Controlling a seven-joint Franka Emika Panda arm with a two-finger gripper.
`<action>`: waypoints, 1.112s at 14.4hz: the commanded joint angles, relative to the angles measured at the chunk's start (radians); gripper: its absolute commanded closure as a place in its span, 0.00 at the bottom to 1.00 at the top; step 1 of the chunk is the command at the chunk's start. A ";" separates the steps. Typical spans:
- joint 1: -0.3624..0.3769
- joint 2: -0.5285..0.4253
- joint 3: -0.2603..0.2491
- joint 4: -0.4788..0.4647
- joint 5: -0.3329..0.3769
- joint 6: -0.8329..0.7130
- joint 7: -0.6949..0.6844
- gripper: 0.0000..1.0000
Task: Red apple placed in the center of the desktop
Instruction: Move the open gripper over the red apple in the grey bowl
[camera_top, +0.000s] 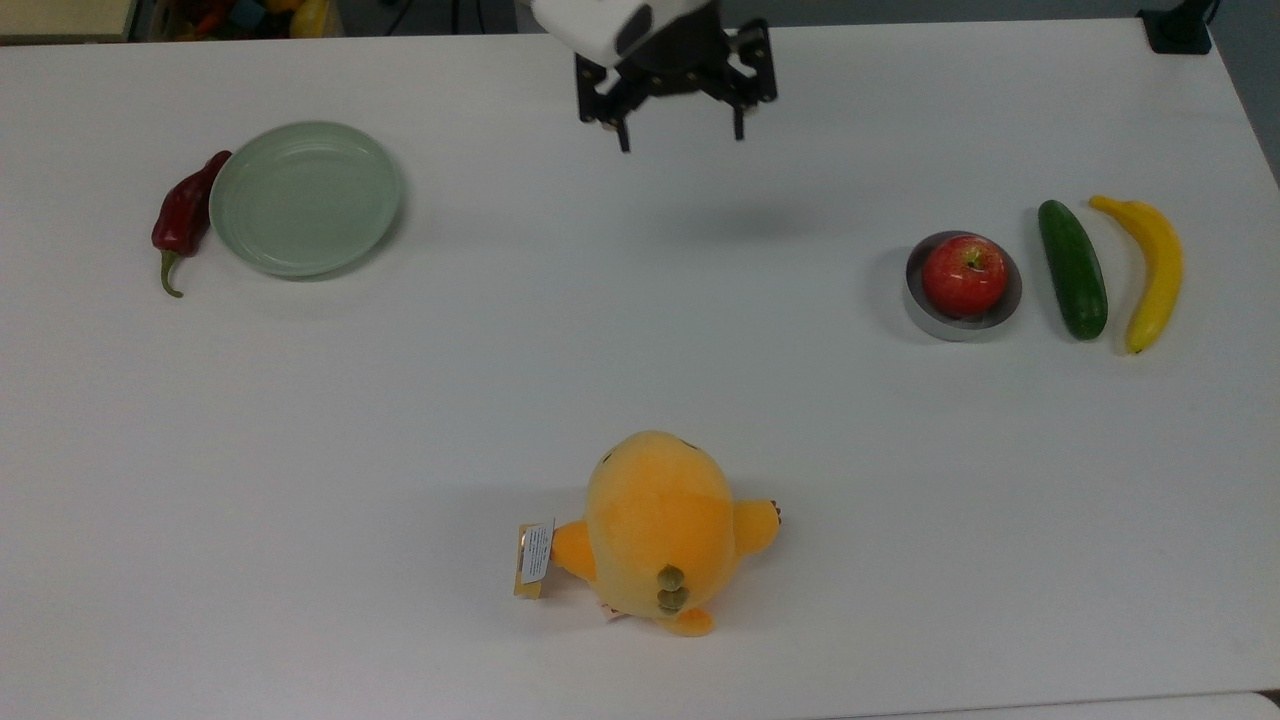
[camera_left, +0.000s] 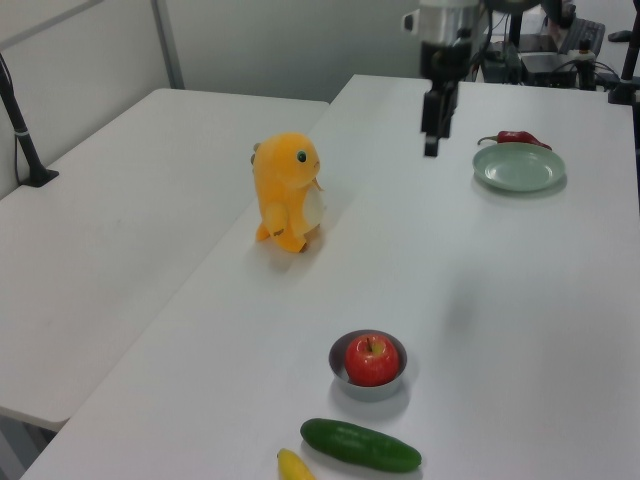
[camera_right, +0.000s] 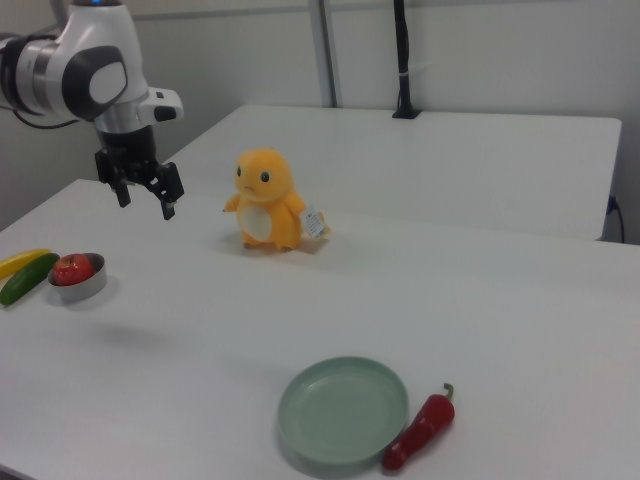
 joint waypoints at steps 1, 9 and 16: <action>0.074 0.045 0.011 0.021 0.013 0.093 -0.011 0.00; 0.246 0.217 0.004 0.079 -0.025 0.292 0.109 0.00; 0.341 0.306 0.011 0.079 -0.111 0.406 0.181 0.00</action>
